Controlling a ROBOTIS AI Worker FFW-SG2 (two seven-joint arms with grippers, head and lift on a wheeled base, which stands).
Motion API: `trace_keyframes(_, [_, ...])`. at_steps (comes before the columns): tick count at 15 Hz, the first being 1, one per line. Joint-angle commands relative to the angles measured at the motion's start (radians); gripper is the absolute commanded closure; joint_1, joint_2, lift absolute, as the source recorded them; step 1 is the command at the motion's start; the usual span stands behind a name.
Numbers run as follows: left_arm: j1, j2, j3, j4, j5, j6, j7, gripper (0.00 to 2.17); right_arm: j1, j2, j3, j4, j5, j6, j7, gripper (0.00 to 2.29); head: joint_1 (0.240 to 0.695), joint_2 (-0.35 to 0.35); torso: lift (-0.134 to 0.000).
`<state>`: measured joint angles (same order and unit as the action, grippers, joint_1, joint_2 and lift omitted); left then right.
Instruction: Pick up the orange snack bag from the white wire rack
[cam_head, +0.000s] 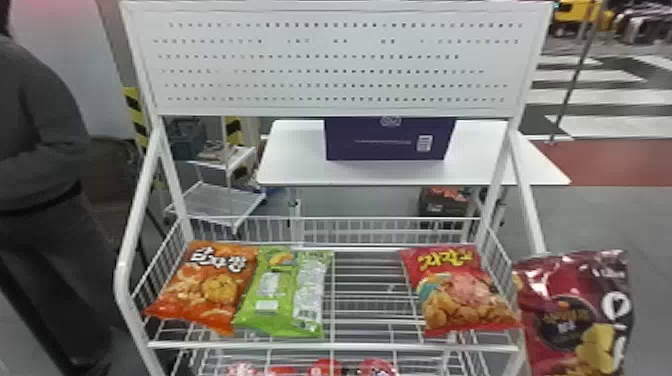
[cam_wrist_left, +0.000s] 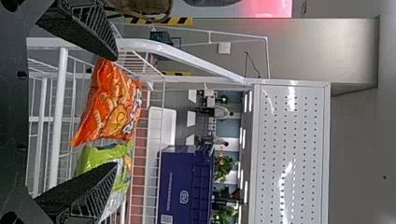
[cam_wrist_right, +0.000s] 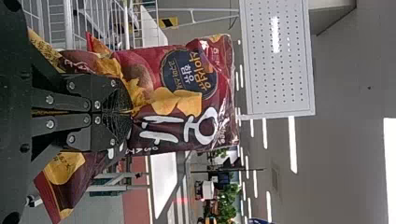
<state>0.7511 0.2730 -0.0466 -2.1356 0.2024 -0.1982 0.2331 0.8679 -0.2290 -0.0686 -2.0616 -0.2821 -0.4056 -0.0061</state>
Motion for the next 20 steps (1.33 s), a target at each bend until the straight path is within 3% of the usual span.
trace_keyframes(1, [-0.002,0.0,-0.001,-0.001,0.0,0.007,0.002,0.08,0.002,-0.001,0.0,0.0,0.0,0.0,0.0,2.1,0.499,0.0,0.0])
trace_keyframes(10, [-0.036,0.0,-0.006,0.008,0.002,0.038,-0.011,0.08,0.0,-0.004,0.0,0.0,-0.005,0.0,0.0,2.1,0.499,0.0,0.0])
trace_keyframes(13, [-0.222,0.0,-0.072,0.075,-0.075,0.228,-0.023,0.08,0.003,-0.001,0.01,0.0,-0.003,0.0,0.0,2.1,0.499,0.0,0.0])
trace_keyframes(16, [-0.423,-0.002,-0.099,0.197,-0.061,0.382,-0.024,0.08,0.01,0.004,0.007,-0.002,-0.005,0.0,0.0,2.1,0.499,0.0,0.0])
trace_keyframes(20, [-0.601,-0.002,-0.118,0.381,-0.017,0.431,-0.028,0.08,0.016,0.01,0.001,-0.003,-0.005,-0.009,0.0,2.1,0.499,0.0,0.0])
